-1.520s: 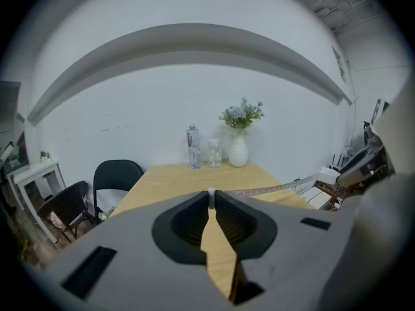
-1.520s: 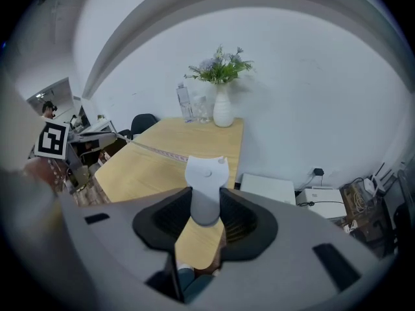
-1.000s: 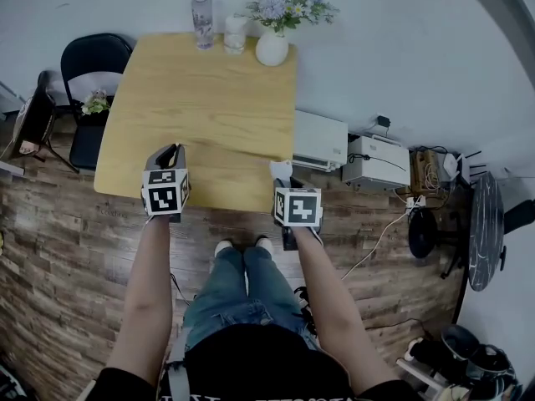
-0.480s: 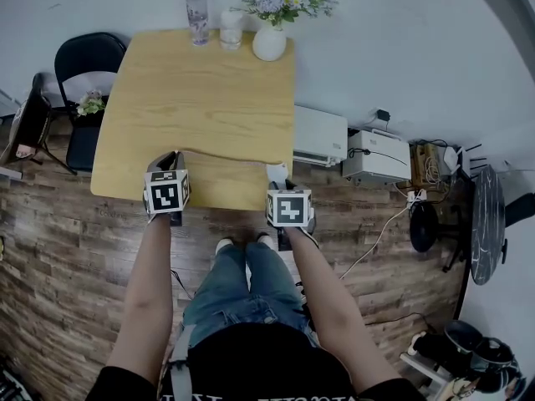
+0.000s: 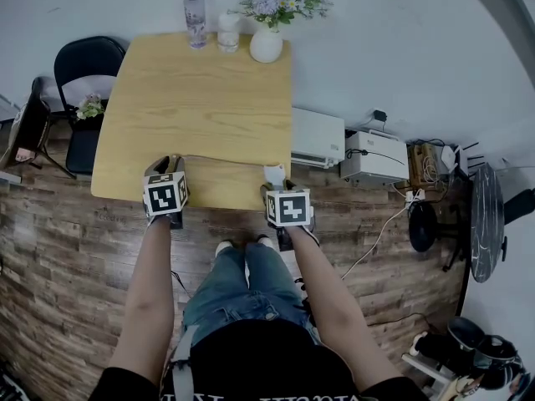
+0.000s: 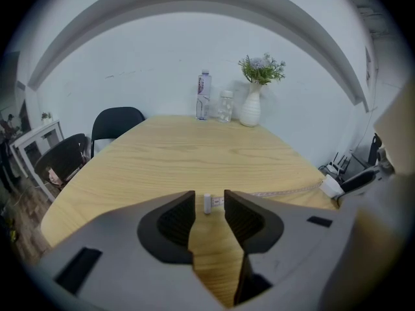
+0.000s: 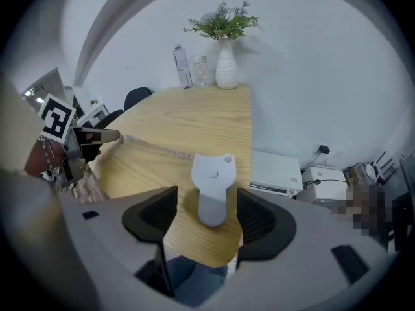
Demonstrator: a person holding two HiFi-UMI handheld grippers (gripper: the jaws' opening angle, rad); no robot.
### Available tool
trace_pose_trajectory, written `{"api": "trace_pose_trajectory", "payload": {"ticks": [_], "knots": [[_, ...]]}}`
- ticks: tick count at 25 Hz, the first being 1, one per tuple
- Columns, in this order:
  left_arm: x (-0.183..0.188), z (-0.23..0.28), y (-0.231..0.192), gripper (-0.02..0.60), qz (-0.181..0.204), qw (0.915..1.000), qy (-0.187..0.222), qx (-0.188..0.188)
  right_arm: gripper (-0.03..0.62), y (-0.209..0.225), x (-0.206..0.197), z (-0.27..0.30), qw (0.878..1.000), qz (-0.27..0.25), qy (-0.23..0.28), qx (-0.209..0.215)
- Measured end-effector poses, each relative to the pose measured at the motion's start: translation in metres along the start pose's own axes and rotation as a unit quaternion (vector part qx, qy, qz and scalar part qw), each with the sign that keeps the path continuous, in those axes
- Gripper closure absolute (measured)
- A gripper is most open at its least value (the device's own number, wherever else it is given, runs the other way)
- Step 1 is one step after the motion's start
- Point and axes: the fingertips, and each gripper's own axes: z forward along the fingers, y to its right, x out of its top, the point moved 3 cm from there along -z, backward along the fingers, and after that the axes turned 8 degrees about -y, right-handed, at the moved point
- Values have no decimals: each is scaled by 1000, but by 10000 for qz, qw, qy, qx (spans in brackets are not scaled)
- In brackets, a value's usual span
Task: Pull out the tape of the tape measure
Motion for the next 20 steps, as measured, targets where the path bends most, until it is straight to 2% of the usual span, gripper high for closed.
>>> {"api": "trace_pose_trajectory", "payload": {"ticks": [3,7,14,20], "knots": [[3,-7,1,435,-18,10000,52,27,299,4,6,-10,9999,10,120,35],[9,-21,5,433,-98,9997,186,81,299,12,20,-30,9996,-55,289,59],[24,-53,17,433,-245,9980,547,221,301,28,39,-65,9976,-51,603,339],[35,-81,34,433,-176,9961,813,309,301,35,58,-93,9947,-115,890,492]]}}
